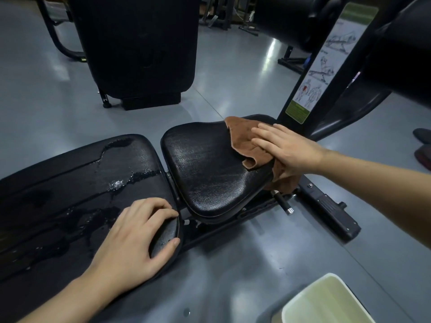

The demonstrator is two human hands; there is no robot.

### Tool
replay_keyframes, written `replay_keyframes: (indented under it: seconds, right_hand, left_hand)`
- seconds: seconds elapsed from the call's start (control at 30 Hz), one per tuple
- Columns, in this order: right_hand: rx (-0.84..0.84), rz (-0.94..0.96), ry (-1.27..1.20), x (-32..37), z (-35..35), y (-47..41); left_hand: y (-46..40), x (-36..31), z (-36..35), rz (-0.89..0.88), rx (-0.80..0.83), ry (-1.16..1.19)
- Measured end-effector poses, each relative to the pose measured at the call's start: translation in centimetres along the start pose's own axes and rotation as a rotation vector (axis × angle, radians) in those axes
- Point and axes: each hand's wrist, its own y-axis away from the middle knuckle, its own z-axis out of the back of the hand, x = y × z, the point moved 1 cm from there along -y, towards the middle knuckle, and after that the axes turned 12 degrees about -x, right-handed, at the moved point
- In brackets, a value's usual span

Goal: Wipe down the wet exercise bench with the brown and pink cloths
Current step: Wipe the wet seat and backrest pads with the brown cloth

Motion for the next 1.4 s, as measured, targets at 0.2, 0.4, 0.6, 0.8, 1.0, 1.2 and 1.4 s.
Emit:
replay_keyframes:
  seconds: [0.2,0.4,0.6,0.8,1.0,1.2,1.4]
  right_hand:
    - [-0.041,0.096,-0.062,5.6,0.5,-0.8]
    - [-0.050,0.077,-0.113,12.7,1.9,-2.5]
    - [-0.002,-0.079,-0.086,18.2,3.1,-5.2]
    - [0.019,-0.194,-0.128,19.7,3.5,-7.7]
    - [0.009,0.005,-0.211,18.1,2.8,-10.5]
    - [-0.042,0.184,-0.320,14.9,2.2,-13.8]
    - [0.025,0.166,-0.304,13.6,1.3,-17.4]
  left_hand:
    - [0.0,0.0,0.0,0.005,0.010,-0.001]
    - [0.0,0.0,0.0,0.003,0.009,-0.011]
    - [0.0,-0.3,0.2,0.005,-0.001,-0.016]
    - [0.1,-0.4,0.5,0.009,-0.015,-0.009]
    - [0.1,-0.4,0.4,0.011,-0.026,-0.007]
    - [0.0,-0.3,0.4,0.011,-0.026,-0.002]
    - [-0.1,-0.4,0.5,0.009,-0.037,0.001]
